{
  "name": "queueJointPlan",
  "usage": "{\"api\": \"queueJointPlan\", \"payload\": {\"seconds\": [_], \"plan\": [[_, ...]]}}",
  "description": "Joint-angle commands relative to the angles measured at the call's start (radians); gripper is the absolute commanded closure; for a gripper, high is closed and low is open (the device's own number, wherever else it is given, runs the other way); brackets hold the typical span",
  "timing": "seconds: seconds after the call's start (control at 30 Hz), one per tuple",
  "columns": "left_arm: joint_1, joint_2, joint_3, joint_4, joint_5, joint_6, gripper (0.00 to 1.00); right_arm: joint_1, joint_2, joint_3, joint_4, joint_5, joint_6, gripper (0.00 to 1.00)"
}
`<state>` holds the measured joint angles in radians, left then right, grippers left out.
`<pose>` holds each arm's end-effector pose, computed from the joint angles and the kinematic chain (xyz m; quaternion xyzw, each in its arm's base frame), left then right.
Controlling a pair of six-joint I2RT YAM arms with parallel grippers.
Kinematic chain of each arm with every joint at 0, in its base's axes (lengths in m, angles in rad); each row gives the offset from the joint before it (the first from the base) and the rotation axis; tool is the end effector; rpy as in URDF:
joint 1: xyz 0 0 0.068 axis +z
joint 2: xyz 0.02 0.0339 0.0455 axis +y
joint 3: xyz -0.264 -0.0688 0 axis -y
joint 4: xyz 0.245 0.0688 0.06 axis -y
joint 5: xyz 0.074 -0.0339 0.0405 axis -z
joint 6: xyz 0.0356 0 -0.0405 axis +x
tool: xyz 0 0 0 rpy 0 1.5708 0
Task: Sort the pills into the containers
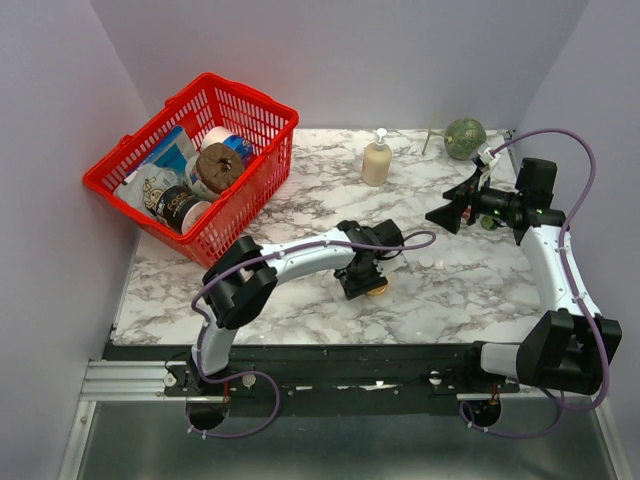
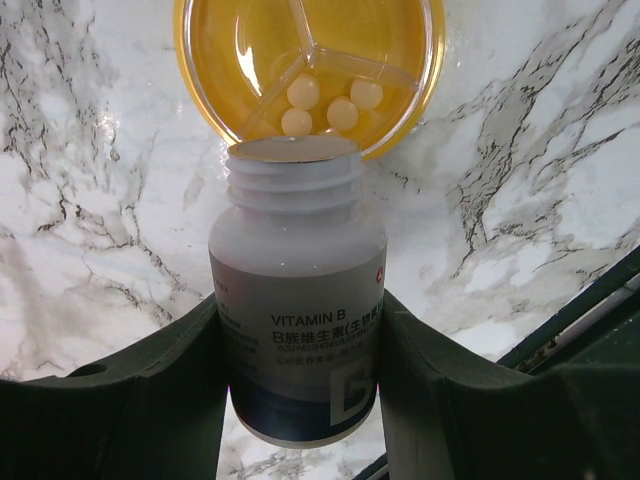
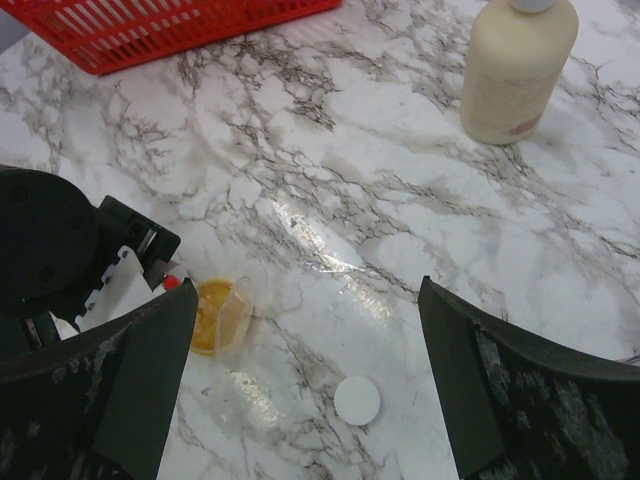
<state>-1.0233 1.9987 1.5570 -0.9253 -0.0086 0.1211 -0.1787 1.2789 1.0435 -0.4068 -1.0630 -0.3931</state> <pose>0.2079 -0.3404 0.1959 0.5383 0.8366 -0.0405 0.0934 0.2706 -0.0173 0.3128 -0.3081 0.7421 0.3259 0.4982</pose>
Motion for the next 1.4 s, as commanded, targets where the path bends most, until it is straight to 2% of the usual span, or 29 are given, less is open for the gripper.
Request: {"api": "queueJointPlan", "payload": {"seconds": [0.0,0.13,0.3,0.5,0.53,0.6,0.63,0.7,0.73,0.77,0.83,0.87,0.9,0.93,1.0,1.07,1.1,1.2,1.3,1.33,1.37], "plan": [[0.003,-0.083,-0.055,0.095,0.005,-0.014,1.0,-0.007,0.014,0.021,-0.021,-0.023,-0.004,0.0],[0.009,-0.174,-0.161,0.239,0.007,-0.008,1.0,-0.007,0.017,0.016,-0.021,-0.017,-0.016,0.0],[0.029,-0.297,-0.386,0.457,0.078,0.017,1.0,-0.007,0.025,0.009,-0.024,-0.009,-0.046,0.0],[0.078,-0.494,-0.697,0.865,0.191,0.031,1.0,-0.007,0.031,-0.005,-0.024,-0.012,-0.092,0.0],[0.081,-0.55,-0.745,1.01,0.2,0.038,1.0,-0.008,0.033,-0.01,-0.023,-0.015,-0.098,0.0],[0.11,-0.6,-0.863,1.144,0.242,0.008,1.0,-0.008,0.033,-0.019,-0.024,-0.026,-0.125,0.0],[0.115,-0.644,-0.905,1.295,0.292,-0.006,1.0,-0.007,0.033,-0.023,-0.026,-0.034,-0.142,0.0],[0.12,-0.692,-1.035,1.469,0.315,-0.024,1.0,-0.008,0.031,-0.037,-0.044,-0.057,-0.219,0.0],[0.121,-0.73,-1.078,1.649,0.347,-0.031,1.0,-0.007,0.027,-0.042,-0.058,-0.061,-0.257,0.0],[0.123,-0.747,-1.154,1.74,0.361,-0.052,1.0,-0.007,0.025,-0.048,-0.097,-0.077,-0.35,0.0],[0.123,-0.788,-1.205,1.961,0.413,-0.089,1.0,-0.007,0.02,-0.057,-0.171,-0.101,-0.494,0.0],[0.123,-0.804,-1.228,2.014,0.441,-0.125,1.0,-0.007,0.013,-0.063,-0.267,-0.132,-0.586,0.0],[0.123,-0.819,-1.233,2.058,0.452,-0.171,1.0,-0.007,0.008,-0.072,-0.312,-0.143,-0.769,0.0],[0.123,-0.853,-1.236,2.126,0.467,-0.195,1.0,-0.007,0.002,-0.098,-0.348,-0.15,-0.853,0.0],[0.123,-0.893,-1.249,2.169,0.515,-0.234,1.0,-0.007,-0.013,-0.121,-0.43,-0.169,-1.06,0.0],[0.129,-0.952,-1.267,2.198,0.545,-0.242,1.0,-0.007,-0.013,-0.137,-0.498,-0.175,-1.156,0.0],[0.132,-0.974,-1.27,2.192,0.556,-0.244,1.0,-0.007,0.005,-0.132,-0.539,-0.172,-1.264,0.0],[0.156,-1.073,-1.269,2.111,0.605,-0.233,1.0,-0.004,0.066,-0.055,-0.717,-0.092,-1.427,0.0],[0.187,-1.192,-1.247,1.908,0.633,-0.141,1.0,0.011,0.143,-0.016,-0.759,0.035,-1.449,0.0],[0.19,-1.247,-1.236,1.74,0.641,-0.039,1.0,0.016,0.148,-0.023,-0.729,0.063,-1.428,0.0],[0.192,-1.273,-1.209,1.647,0.639,0.027,1.0,0.025,0.146,-0.036,-0.62,0.142,-1.388,0.0]]}}
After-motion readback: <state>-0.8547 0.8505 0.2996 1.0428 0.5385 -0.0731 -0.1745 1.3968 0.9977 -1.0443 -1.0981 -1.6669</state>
